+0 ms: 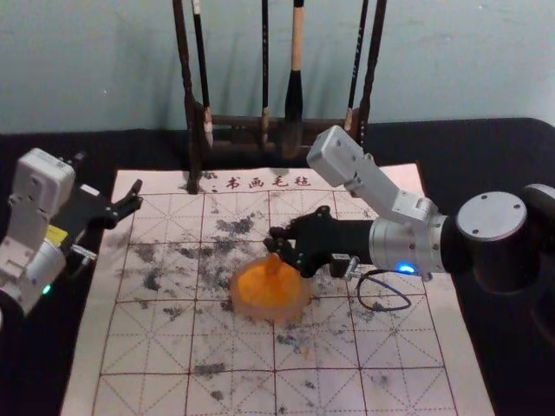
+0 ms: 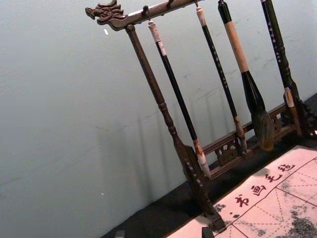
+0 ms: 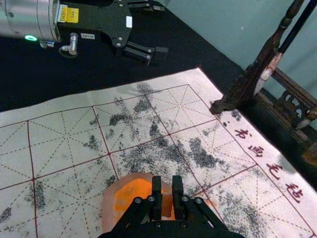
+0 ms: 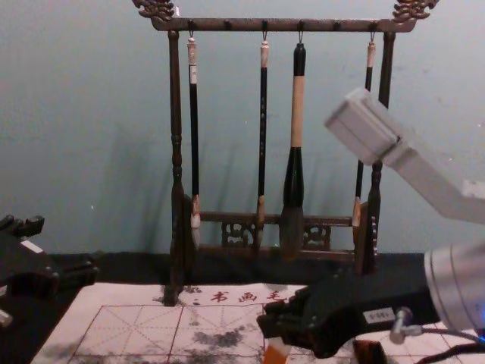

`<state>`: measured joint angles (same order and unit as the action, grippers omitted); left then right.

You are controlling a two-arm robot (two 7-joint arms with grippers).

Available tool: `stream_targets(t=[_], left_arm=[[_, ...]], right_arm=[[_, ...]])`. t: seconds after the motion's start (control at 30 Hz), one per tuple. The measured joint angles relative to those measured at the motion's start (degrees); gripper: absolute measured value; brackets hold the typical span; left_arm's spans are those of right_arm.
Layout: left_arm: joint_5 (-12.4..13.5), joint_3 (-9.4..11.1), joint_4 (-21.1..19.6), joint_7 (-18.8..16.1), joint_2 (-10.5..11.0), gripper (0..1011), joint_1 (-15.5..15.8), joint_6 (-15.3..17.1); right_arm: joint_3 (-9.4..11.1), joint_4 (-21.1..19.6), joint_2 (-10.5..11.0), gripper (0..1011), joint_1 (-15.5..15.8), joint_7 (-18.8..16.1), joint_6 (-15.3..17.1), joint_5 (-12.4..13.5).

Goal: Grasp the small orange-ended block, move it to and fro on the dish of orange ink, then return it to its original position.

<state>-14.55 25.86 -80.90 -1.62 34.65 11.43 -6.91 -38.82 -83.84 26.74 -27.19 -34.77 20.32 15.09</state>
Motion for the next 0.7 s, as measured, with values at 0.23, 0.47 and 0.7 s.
stream_targets(t=[0.23, 0.47, 0.7], left_arm=[[0.0, 0.0, 0.0, 0.0, 0.0, 1001, 0.0, 0.0], [0.0, 0.0, 0.0, 0.0, 0.0, 1001, 0.0, 0.0], [0.0, 0.0, 0.0, 0.0, 0.0, 1001, 0.0, 0.0]], right_arm=[[0.3, -0.5, 0.7, 130, 0.3, -0.4, -0.1, 0.3], [0.6, -1.2, 1.4, 130, 0.7, -0.7, -0.3, 0.7], [0.7, -1.5, 2.0, 130, 1.0, -0.9, -0.5, 1.0]])
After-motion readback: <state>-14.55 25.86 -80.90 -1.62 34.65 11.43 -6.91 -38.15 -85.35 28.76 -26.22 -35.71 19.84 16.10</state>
